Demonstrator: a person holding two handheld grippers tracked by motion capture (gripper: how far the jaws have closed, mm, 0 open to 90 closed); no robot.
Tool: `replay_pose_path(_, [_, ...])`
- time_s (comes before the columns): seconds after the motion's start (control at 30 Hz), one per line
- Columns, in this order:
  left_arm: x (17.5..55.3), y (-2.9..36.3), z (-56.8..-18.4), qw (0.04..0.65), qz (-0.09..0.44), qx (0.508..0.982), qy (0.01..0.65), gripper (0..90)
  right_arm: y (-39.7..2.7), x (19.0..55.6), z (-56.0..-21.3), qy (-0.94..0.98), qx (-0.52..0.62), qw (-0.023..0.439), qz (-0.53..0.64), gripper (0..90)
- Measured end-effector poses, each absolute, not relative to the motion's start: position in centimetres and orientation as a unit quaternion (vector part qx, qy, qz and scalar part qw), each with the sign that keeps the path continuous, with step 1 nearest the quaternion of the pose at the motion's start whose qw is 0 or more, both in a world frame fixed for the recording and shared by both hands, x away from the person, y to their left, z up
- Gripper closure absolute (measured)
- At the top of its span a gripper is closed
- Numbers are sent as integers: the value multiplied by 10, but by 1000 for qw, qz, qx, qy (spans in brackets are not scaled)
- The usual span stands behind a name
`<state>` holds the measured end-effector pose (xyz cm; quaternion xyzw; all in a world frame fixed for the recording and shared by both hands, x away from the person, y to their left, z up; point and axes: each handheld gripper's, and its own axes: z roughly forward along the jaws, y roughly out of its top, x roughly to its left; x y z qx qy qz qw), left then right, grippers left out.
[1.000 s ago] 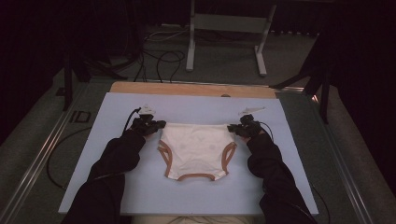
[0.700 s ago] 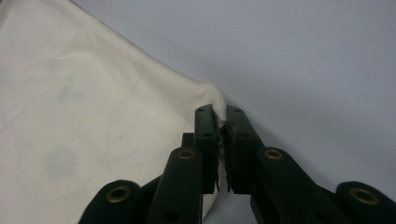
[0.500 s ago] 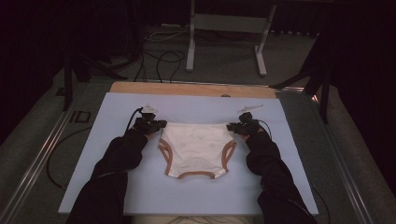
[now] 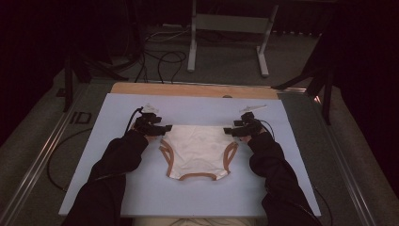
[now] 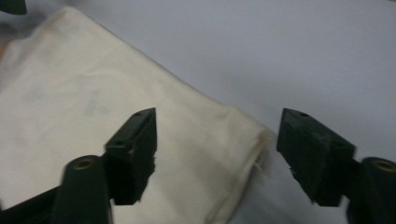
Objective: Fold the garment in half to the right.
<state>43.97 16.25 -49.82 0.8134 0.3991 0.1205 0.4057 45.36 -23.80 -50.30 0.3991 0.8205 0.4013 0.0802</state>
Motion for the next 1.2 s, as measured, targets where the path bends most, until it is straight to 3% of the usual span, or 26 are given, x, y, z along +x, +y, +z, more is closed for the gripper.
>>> replay_pose_path(0.17, [429,165,-490,426,95,816,378,131,-233,449,-499,825,381,76,410,179])
replay_pose_path(0.23, [425,165,-487,432,89,817,371,105,-229,448,-497,829,370,73,413,136])
replay_pose_path(0.4, [409,165,-482,441,78,824,348,28,-220,443,-489,833,353,88,417,135])
replay_pose_path(0.87, [347,160,-477,472,57,839,266,58,-194,443,-473,839,328,84,426,138])
replay_pose_path(1.2, [310,154,-481,459,41,861,214,95,-168,445,-474,846,310,63,429,139])
